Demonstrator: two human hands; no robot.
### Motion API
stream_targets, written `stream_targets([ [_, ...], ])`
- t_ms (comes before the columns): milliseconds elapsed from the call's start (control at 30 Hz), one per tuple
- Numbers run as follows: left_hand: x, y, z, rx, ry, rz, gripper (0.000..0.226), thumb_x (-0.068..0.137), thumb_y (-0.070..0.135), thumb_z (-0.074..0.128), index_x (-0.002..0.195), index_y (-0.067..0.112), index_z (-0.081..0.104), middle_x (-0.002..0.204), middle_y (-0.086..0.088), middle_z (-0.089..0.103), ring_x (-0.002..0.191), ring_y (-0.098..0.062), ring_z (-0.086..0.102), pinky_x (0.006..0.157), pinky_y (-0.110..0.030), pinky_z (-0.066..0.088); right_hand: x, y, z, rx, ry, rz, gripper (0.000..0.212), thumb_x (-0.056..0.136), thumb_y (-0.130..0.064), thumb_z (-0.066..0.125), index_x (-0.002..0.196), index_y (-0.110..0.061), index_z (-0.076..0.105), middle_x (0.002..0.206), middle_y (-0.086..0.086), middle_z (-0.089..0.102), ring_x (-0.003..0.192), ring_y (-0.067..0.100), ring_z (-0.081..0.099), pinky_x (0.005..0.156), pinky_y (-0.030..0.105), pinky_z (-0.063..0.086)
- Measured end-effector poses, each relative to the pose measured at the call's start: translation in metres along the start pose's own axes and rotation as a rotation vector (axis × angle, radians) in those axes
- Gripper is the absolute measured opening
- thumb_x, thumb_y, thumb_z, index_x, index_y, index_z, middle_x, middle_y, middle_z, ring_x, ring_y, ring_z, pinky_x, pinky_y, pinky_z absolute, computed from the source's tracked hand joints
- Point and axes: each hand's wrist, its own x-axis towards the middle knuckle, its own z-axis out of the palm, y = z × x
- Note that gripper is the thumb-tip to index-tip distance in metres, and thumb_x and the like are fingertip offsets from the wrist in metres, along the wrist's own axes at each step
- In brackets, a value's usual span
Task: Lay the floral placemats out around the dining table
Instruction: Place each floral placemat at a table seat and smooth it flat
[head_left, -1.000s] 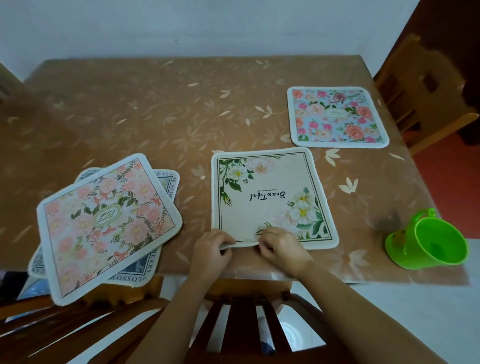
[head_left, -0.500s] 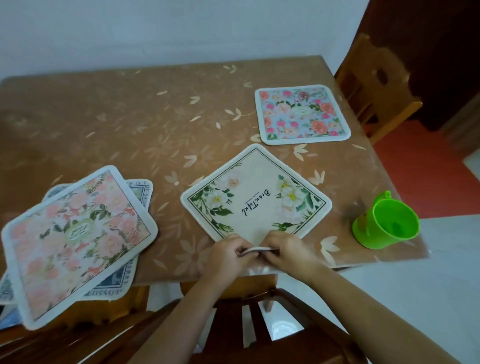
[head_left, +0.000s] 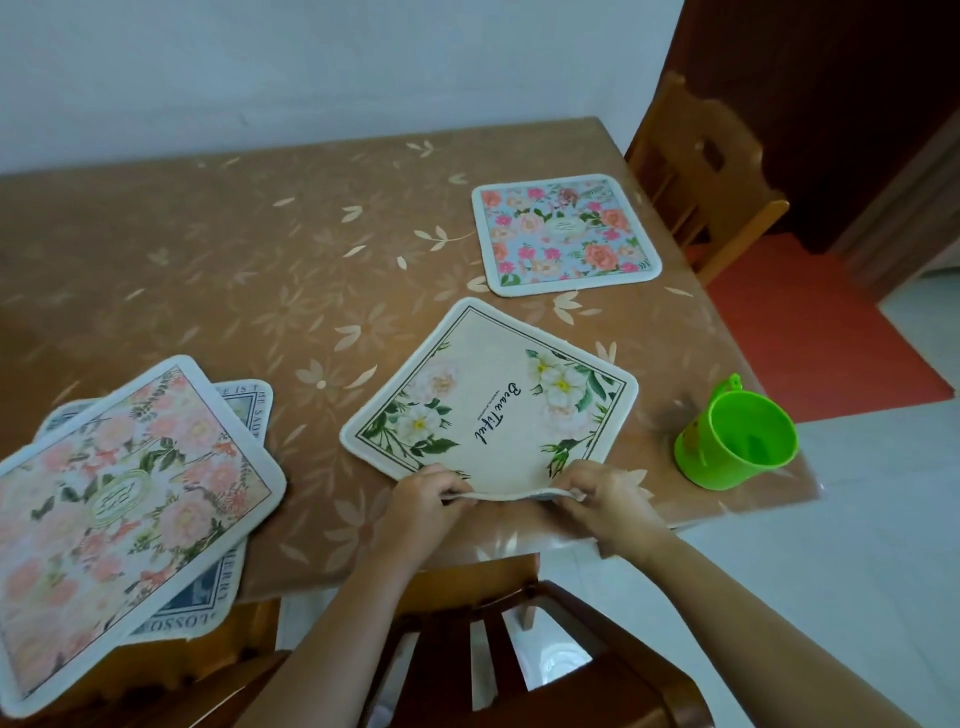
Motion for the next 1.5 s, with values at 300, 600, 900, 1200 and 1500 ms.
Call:
stream_targets([
  [300,-0.019,-0.003,-0.026,0.046,0.045,-0.037,0.007,0.071,0.015,0.076,0.073,0.014,0.070,0.072,0.009,0.061,0.067,-0.007,0.057,0.062,-0.016,0.046,0.021,-0.020,0.009,-0.004,0.062,-0.140,0.011,0.075,0.006,0.064,0.081,-0.002,0.069,0.086,0.014,0.068,0.083,0.027,0.063,0.076,0.038,0.052],
  [600,-0.027,0.012,-0.024,0.037,0.125,-0.011,0.005,0.072,0.010,0.074,0.076,0.010,0.070,0.077,-0.005,0.063,0.073,-0.017,0.057,0.067,-0.028,0.045,0.016,-0.052,0.015,0.042,-0.014,-0.217,0.008,0.075,-0.002,0.068,0.079,-0.009,0.068,0.082,0.005,0.065,0.076,0.012,0.058,0.068,0.018,0.045],
  [900,-0.030,0.005,-0.022,0.010,0.020,0.004,0.013,0.077,0.010,0.070,0.090,0.012,0.069,0.088,-0.001,0.064,0.081,-0.011,0.056,0.072,-0.014,0.043,0.014,-0.044,0.014,-0.062,-0.014,-0.179,0.006,0.078,-0.004,0.066,0.079,-0.010,0.069,0.083,0.003,0.067,0.080,0.018,0.061,0.069,0.027,0.048],
  [1200,-0.041,-0.019,-0.040,0.057,0.019,-0.048,0.013,0.078,0.009,0.068,0.090,0.013,0.069,0.090,0.001,0.064,0.081,-0.009,0.057,0.068,-0.006,0.041,0.009,-0.015,-0.005,0.013,0.028,-0.044,0.008,0.075,0.000,0.069,0.079,-0.007,0.070,0.082,0.004,0.066,0.080,0.018,0.061,0.076,0.031,0.051],
  [1500,-0.032,0.020,-0.016,0.124,0.066,-0.006,0.010,0.080,0.020,0.066,0.088,0.015,0.071,0.086,0.000,0.064,0.078,-0.012,0.055,0.069,-0.024,0.044,0.019,-0.046,0.032,0.038,-0.132,-0.016,0.010,0.076,-0.003,0.066,0.082,-0.010,0.069,0.085,0.002,0.064,0.077,0.014,0.057,0.067,0.012,0.042],
])
